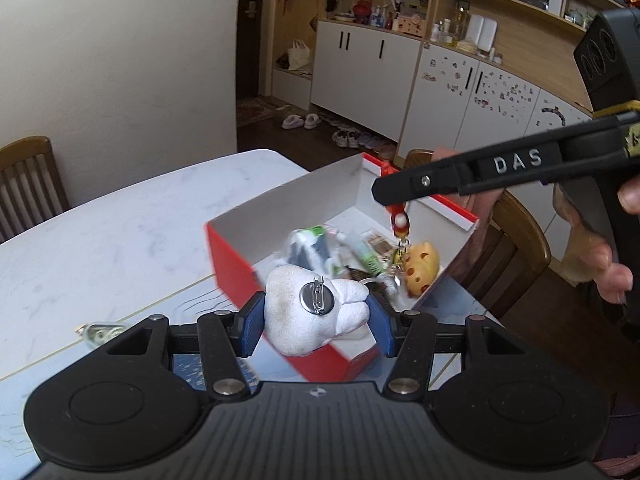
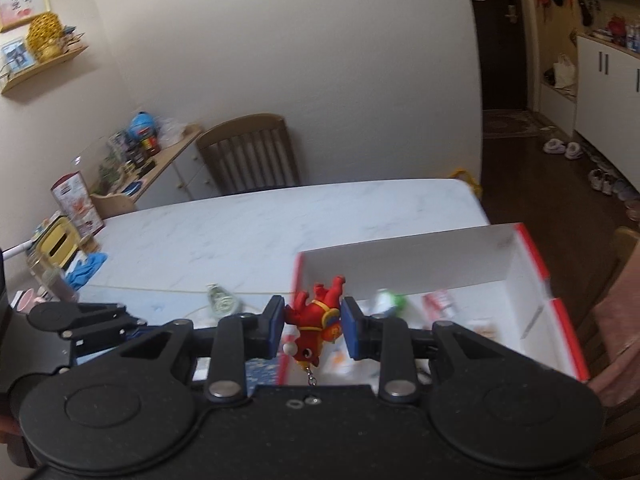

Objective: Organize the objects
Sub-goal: 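Carry the white plush and red toy into the red shoebox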

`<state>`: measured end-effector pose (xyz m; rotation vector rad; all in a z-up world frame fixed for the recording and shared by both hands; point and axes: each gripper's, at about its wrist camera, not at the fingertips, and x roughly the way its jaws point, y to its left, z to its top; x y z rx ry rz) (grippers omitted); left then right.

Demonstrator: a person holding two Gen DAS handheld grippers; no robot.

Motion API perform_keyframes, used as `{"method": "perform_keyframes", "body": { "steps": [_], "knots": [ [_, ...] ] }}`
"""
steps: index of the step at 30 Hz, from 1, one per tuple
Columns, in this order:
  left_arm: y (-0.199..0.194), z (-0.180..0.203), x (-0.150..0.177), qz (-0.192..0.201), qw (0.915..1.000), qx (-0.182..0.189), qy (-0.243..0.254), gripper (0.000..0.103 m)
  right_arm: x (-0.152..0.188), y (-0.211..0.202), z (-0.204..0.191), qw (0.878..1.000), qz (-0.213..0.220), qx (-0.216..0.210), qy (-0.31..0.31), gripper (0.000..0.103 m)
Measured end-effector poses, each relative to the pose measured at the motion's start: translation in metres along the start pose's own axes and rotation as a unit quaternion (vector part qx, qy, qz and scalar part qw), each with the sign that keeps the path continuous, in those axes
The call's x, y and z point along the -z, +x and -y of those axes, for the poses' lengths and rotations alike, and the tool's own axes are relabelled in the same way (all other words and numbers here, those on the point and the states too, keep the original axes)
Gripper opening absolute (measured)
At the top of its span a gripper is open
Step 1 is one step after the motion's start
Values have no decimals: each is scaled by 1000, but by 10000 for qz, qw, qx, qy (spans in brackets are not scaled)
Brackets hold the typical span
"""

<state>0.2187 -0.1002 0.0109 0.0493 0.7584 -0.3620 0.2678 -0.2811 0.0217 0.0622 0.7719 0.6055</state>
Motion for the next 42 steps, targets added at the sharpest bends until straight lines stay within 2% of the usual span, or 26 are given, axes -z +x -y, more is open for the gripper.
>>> {"method": "perform_keyframes", "body": {
  "steps": [12,21,25,34,42],
  "knots": [
    [63,44,-24,-303,9992,123,210,53,10,-2,79,9983,-51,518,254,29],
    [119,53,-48,-553,9983,54,194,53,21,16,118,9974,-289,607,268,29],
    [144,47,-58,-637,9979,128,-46,53,26,27,127,9970,-441,601,207,29],
    [192,50,-72,-813,9967,-36,21,53,39,53,124,9941,-832,599,-362,29],
    [231,50,-80,-1100,9939,-40,11,53,42,73,127,9907,-1122,588,-490,29]
  ]
}}
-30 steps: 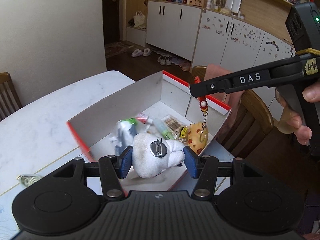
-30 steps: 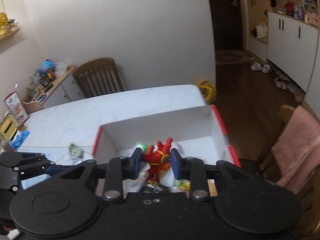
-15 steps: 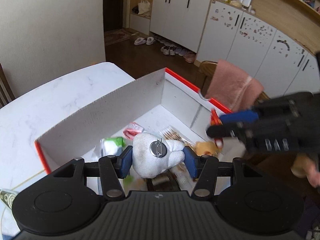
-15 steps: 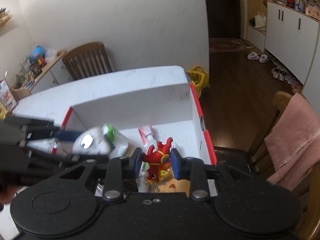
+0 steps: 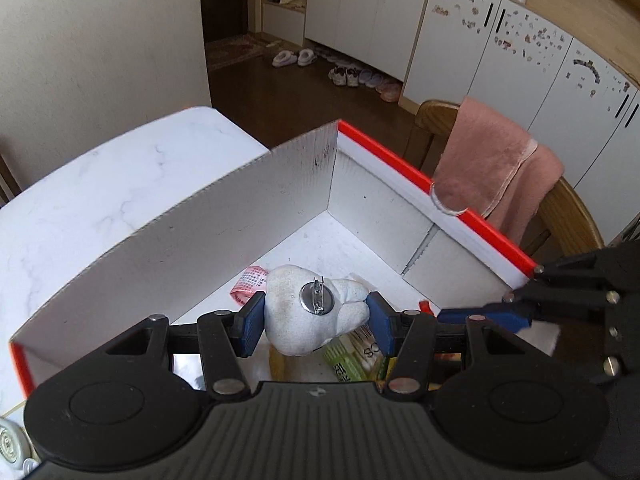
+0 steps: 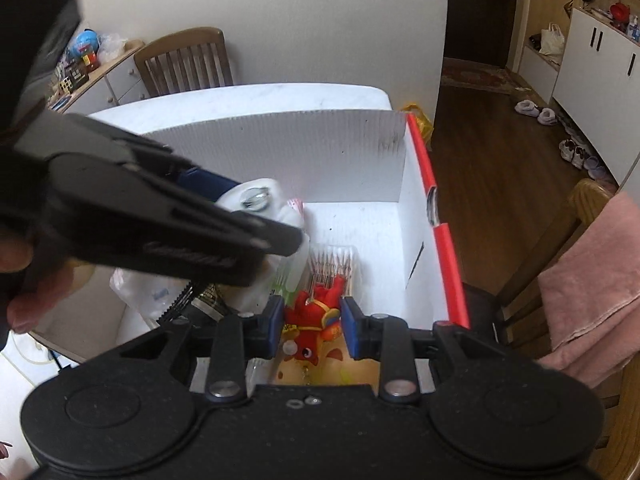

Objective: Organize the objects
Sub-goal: 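Carry the white plush and red toy into the red shoebox, then open both tools to release the plush and red toy in the box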

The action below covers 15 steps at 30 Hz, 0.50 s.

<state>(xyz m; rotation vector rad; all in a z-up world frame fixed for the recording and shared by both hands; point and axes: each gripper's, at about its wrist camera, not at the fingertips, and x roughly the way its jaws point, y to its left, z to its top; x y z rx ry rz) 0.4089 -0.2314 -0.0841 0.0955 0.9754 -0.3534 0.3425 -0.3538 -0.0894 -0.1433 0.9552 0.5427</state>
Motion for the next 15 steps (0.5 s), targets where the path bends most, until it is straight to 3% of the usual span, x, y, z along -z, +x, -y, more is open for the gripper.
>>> {"method": "perform_keyframes", "body": {
  "steps": [15],
  "knots": [
    [32,3,8,-448,9989,-5,124,54,3,10,-2,9998,-138,92,-88,32]
  ]
}}
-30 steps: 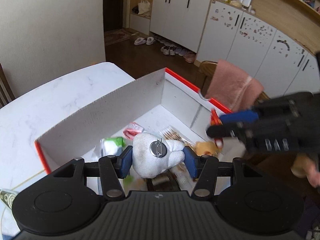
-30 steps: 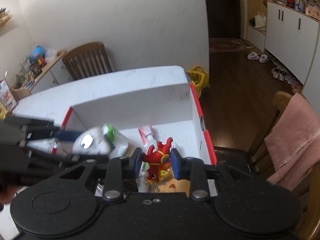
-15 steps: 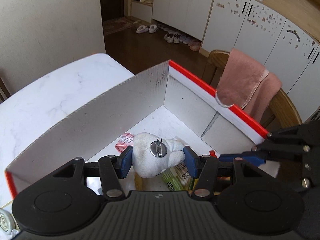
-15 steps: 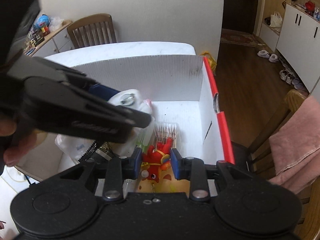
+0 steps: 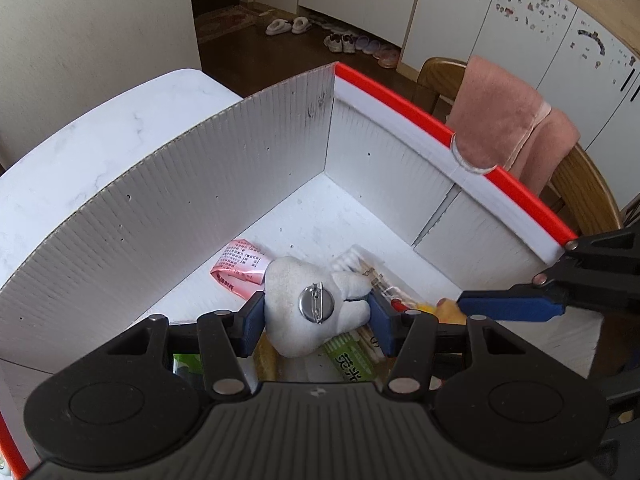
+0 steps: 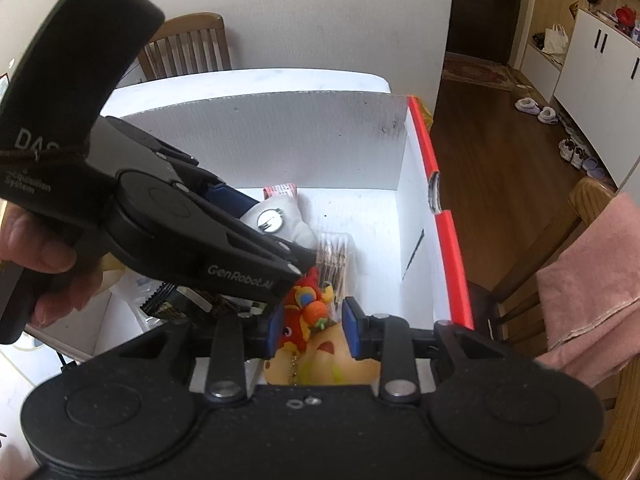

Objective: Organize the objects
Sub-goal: 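Open both tools to release the plush and red toy in the box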

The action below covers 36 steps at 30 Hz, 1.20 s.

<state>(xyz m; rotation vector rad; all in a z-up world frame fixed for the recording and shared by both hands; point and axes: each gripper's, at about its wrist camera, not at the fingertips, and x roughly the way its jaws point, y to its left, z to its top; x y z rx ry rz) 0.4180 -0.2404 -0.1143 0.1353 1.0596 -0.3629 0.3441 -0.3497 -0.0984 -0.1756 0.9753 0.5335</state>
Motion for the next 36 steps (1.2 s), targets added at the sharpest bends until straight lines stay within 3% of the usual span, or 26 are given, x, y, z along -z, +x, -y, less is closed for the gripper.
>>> {"method": "perform_keyframes", "body": {
  "steps": [9,13,36],
  "knots": [
    [-10,-4,6,124,9999,97,-29,55,3,-13,4,9997,99,-123,171,36],
    [-23,-6,10,281,9994,157,-102,60,4,-21,2,9995,210,-143,200,46],
    [-125,-28,59,1047,9936,25,-425,63,7,-72,-28,9964,659,-403,348,52]
  ]
}}
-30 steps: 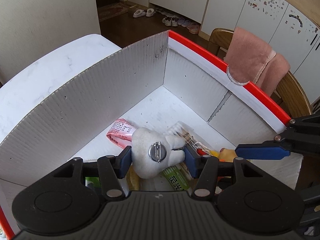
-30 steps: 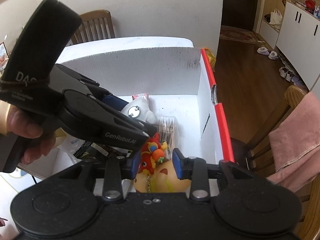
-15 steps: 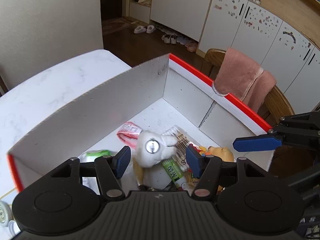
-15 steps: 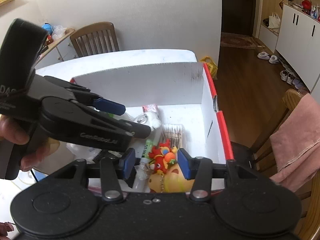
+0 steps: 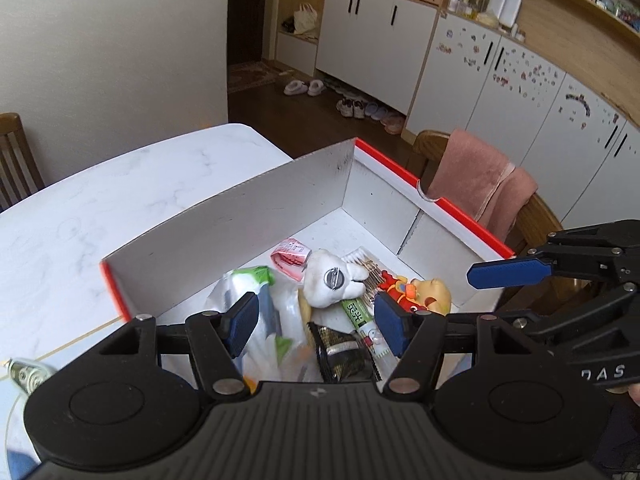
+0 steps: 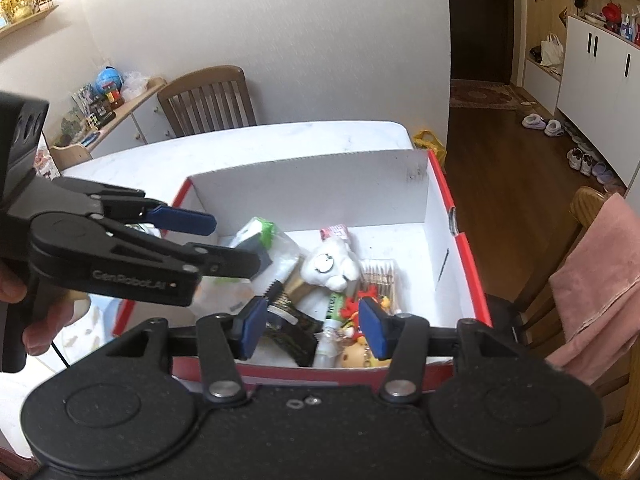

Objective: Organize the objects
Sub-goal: 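Open both tools to release the plush and red toy in the box, then move both tools back over the tape dispenser and tin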

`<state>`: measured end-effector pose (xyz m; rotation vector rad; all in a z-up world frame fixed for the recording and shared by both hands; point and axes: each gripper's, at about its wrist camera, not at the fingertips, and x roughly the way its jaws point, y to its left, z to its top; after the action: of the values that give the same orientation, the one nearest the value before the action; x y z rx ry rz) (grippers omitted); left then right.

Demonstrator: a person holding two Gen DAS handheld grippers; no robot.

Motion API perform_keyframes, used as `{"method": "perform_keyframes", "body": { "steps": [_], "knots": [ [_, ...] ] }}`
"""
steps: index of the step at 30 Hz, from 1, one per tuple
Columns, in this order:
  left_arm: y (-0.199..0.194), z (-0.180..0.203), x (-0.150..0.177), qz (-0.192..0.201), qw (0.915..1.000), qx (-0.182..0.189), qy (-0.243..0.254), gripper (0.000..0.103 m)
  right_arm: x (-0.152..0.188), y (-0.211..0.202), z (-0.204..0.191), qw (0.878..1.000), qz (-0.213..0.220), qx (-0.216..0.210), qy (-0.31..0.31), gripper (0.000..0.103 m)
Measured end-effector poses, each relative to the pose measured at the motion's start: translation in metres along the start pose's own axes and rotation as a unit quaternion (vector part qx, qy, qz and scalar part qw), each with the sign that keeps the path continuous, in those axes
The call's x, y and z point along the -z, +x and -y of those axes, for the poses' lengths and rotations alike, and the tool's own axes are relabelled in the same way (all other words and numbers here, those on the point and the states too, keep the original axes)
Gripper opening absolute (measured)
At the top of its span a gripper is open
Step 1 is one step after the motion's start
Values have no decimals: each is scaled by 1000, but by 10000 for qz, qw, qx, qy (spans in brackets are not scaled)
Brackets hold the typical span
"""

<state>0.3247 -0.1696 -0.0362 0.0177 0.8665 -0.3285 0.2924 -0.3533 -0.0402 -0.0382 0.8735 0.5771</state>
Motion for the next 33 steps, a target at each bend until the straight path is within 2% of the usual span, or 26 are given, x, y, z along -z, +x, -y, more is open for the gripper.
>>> {"method": "perform_keyframes", "body": {
  "steps": [4,9,14,18,22,29,33],
  "knots": [
    [-23,-8,8,160,9999,7,-66,68,0,-7,-12,9999,126,-30,-30,61],
    [-50,-18,18,373,9992,-97,-73,69,-1,-13,-31,9997,224,-43,-79,62],
    [-74,-32,30,530,9985,-119,-83,78,0,-12,-53,9997,225,-109,-21,65],
    [-89,-48,42,545,9983,-112,-160,78,1,-11,-72,9997,199,-158,-45,67],
    [-101,-66,55,543,9982,-41,-271,80,2,-9,-93,9994,245,-231,39,73],
    [-116,-104,74,498,9977,104,-442,80,4,1,-136,9993,236,-276,-41,75],
    [-122,-125,83,537,9975,-1,-467,92,1,10,-160,9994,193,-255,-92,75]
  ]
}}
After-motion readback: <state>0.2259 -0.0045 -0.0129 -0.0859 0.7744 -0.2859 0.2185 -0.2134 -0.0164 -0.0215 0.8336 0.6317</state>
